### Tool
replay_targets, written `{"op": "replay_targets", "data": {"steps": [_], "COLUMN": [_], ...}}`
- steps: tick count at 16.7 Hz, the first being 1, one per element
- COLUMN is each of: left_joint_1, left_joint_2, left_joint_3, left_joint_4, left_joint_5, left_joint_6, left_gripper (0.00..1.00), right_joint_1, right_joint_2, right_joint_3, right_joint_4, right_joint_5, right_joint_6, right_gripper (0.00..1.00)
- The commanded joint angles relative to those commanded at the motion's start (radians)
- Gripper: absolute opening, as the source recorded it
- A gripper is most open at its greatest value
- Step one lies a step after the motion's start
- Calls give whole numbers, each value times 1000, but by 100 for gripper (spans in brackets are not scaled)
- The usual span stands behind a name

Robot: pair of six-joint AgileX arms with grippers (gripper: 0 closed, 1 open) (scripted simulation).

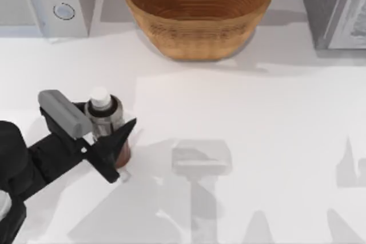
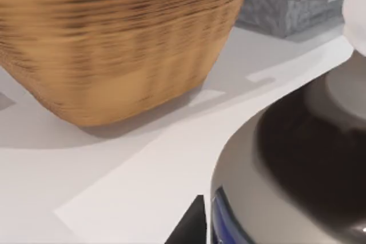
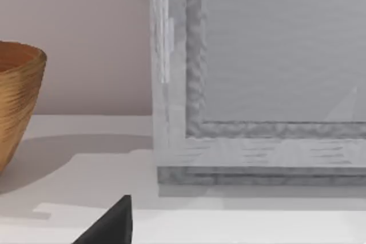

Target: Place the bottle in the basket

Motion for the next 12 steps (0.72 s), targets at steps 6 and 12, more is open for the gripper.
{"op": "replay_targets", "data": {"steps": [6,12], "left_joint_1": [0,50], "left_joint_2": [0,-93], "left_joint_3": [0,-4], "left_joint_4": [0,-98], "left_joint_5": [0,55], "left_joint_6": [0,23], "left_gripper": [0,0], "right_joint_1": [0,0], "right_joint_2": [0,0], "right_joint_3": [0,0], "right_joint_4": [0,0], "right_joint_5": [0,0], "right_joint_6": [0,0], "right_gripper": [100,100]}}
